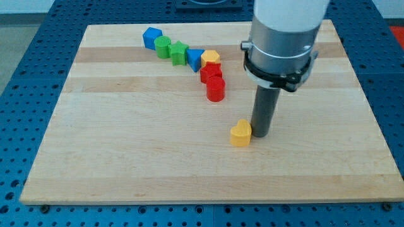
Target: Place the yellow heart towards the bottom left side of the board
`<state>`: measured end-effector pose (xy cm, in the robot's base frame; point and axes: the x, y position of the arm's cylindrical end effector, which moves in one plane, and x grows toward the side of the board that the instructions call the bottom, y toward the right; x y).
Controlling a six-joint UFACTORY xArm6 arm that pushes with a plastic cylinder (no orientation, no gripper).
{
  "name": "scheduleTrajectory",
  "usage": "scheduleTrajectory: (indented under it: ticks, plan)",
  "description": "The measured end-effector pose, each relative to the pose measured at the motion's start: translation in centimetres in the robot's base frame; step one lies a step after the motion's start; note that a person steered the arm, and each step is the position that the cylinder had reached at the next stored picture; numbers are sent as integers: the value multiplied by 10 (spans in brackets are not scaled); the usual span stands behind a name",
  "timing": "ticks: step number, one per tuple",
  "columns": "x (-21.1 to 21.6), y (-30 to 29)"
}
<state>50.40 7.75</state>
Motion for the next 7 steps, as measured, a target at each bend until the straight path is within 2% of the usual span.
scheduleTrajectory:
  ticks: [7]
  plan:
    - [32, -95]
